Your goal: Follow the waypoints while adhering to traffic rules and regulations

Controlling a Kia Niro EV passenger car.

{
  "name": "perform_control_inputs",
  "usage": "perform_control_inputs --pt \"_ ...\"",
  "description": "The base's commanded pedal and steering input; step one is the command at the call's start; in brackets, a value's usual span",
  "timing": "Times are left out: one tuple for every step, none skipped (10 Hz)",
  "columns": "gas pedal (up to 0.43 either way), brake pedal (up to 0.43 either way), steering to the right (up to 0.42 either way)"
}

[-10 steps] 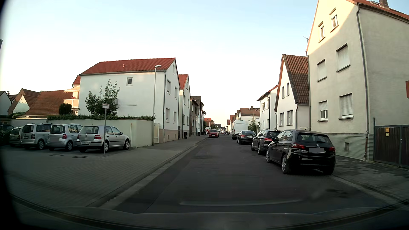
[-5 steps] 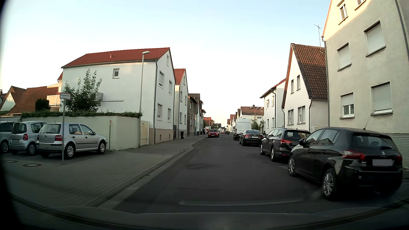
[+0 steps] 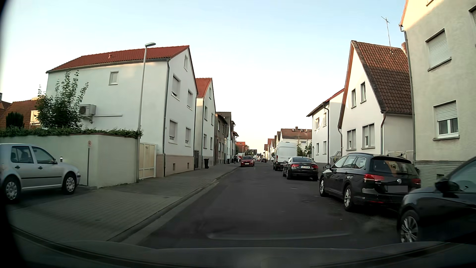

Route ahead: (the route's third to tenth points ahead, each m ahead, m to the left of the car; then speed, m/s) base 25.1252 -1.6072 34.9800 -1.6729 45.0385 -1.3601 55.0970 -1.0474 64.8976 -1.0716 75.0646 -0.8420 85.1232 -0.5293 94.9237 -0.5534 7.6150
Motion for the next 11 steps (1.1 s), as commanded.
perform_control_inputs --pt "0.067 0.030 0.002" --pt "0.059 0.030 0.002" --pt "0.067 0.030 0.005" --pt "0.067 0.030 0.003" --pt "0.067 0.030 -0.002" --pt "0.059 0.030 -0.003" --pt "0.067 0.030 0.004" --pt "0.079 0.030 0.009" --pt "0.079 0.030 0.005" --pt "0.067 0.030 -0.004" --pt "0.059 0.030 -0.003"
